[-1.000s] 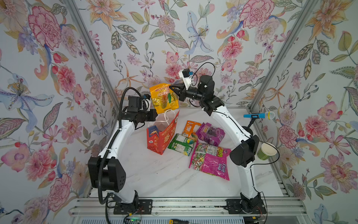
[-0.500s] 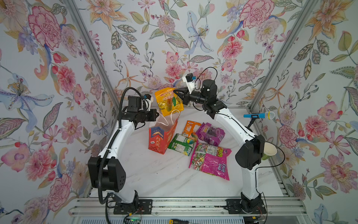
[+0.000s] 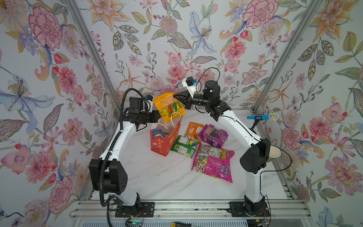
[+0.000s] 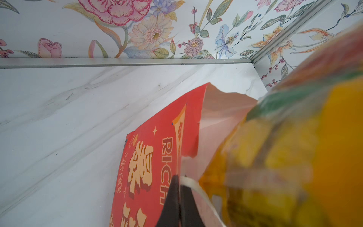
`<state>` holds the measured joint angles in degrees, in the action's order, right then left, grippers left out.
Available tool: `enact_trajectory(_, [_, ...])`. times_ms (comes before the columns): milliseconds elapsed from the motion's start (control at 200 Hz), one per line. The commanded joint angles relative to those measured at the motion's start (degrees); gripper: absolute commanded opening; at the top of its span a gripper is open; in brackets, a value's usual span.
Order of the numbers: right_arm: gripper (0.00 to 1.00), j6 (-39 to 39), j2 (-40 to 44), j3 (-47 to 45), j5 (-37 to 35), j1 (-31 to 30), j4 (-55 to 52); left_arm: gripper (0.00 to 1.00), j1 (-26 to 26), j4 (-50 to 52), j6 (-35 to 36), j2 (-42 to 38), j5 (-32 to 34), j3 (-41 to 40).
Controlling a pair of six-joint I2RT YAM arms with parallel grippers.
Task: Place the snacks into the paper bag
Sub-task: Place the snack in the paper bag.
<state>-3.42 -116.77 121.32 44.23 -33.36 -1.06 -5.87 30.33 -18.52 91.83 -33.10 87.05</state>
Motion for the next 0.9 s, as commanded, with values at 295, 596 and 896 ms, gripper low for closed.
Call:
enact_trajectory(295, [0.0, 0.9, 1.6, -9.0, 10.2, -0.7, 21.1, 0.0, 1.4, -3.5, -1.3, -0.2, -4.0, -0.5])
enact_trajectory(596, [0.0, 5.2, -2.5, -4.4, 13.6, -1.2, 25.9, 0.0, 1.6, -3.4, -1.0, -0.1, -3.9, -0.5])
enact_trajectory(896, [0.12, 4.8, -3.8, -5.4, 14.1, -1.3, 23.8, 0.0, 2.0, -3.1, -0.9, -0.2, -4.0, 0.0])
